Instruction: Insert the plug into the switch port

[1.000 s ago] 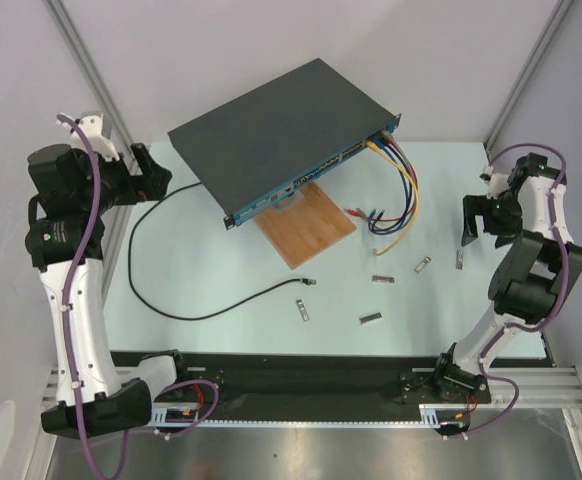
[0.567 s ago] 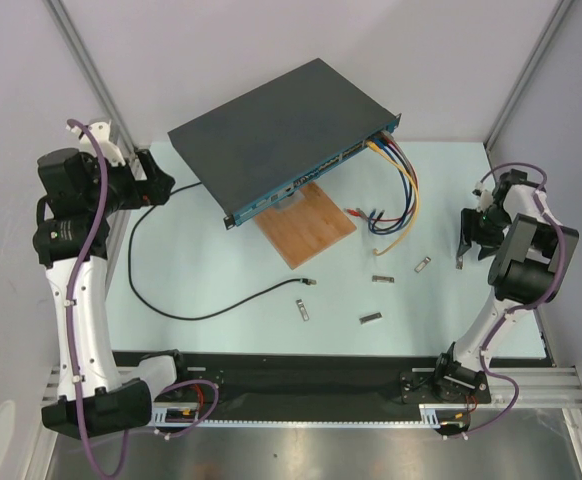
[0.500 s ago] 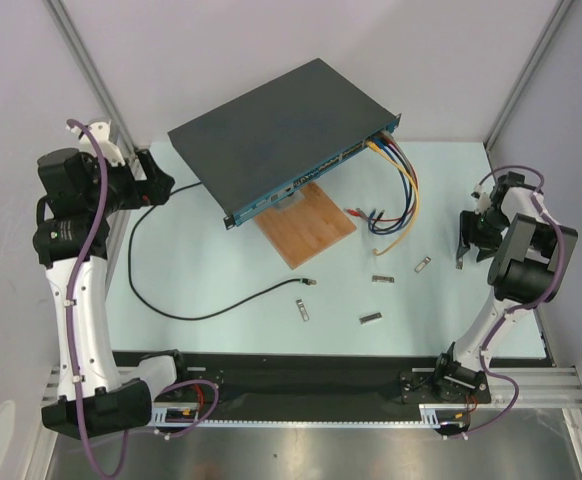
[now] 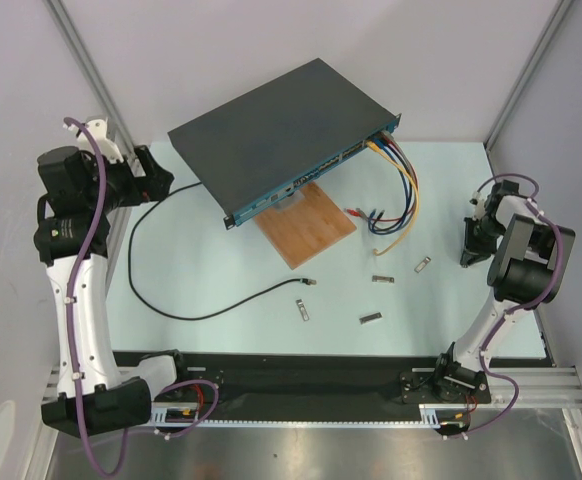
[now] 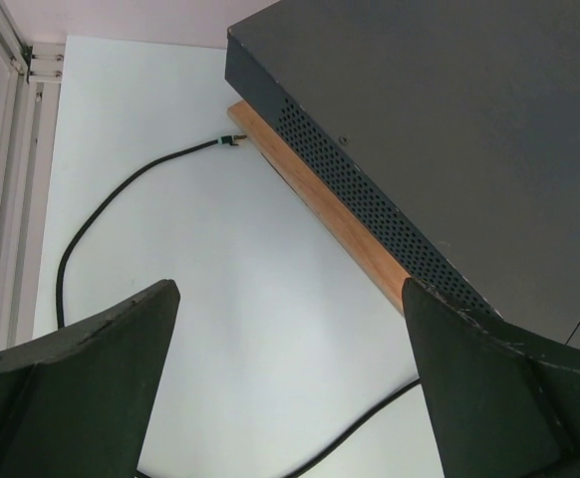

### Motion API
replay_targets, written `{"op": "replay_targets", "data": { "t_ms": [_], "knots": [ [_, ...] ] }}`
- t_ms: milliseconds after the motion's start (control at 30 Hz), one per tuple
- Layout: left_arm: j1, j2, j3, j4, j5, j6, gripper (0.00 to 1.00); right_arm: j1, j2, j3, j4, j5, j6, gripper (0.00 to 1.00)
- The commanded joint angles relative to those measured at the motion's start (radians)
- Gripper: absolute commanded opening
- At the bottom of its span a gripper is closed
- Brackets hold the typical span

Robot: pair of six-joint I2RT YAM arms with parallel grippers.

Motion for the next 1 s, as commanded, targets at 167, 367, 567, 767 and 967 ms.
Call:
{"op": "replay_targets", "data": {
  "t_ms": [167,367,567,767,967],
  "knots": [
    [-0.001,-0.005,0.012,0.063,0.036,0.002,1.00,-0.033,-0.038,0.017,-0.034,-0.099,-0.046,0.00],
    [-0.002,-0.022,0.077,0.081,0.247,0.158,1.00,-0.102,-0.193,0.265,-0.345,-0.472,-0.227,0.00],
    [-0.137,-0.092,0.057,0.131,0.356,0.379,1.00,-0.023,-0.297,0.454,-0.623,-0.822,-0.388,0.00],
    [-0.355,-0.145,0.011,0.094,0.425,0.643,1.00,0.226,-0.383,0.428,-0.693,-0.920,-0.437,0.00],
    [-0.726,-0.137,-0.055,0.005,0.305,0.966,0.98,0.502,-0.454,0.290,-0.666,-0.949,-0.472,0.00]
  ]
}}
